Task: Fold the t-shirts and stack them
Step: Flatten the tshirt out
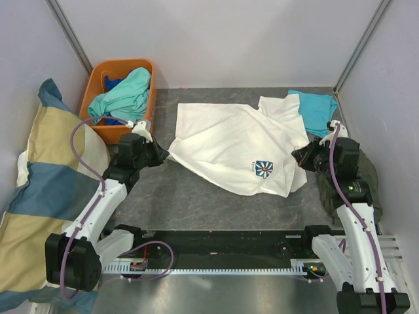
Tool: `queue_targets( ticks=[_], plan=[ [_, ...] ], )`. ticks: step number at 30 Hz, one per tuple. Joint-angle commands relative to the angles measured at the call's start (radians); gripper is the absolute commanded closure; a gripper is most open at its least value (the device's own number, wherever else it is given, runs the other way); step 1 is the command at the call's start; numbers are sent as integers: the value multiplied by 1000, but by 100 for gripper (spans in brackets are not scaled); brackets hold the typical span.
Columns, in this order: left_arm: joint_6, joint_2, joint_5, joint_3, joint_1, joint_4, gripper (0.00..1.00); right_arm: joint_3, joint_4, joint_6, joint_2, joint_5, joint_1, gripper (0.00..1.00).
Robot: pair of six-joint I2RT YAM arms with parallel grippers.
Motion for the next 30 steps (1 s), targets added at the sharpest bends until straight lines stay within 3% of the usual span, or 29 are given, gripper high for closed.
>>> queue_targets(
  ticks=[1, 10, 18, 30],
  plan=[
    [13, -43, -95, 62, -1, -96, 98, 25, -135, 30, -22, -78, 1, 100],
    [29, -46, -121, 105, -1, -183, 98, -18, -331, 113, -194, -30, 55, 100],
    [56, -43, -193, 108, -1, -240, 98, 109, -630, 160, -319, 179, 53, 100],
    [78, -92, -283, 133, 8, -325, 98, 186, -836, 173, -346, 253, 35, 100]
  ],
)
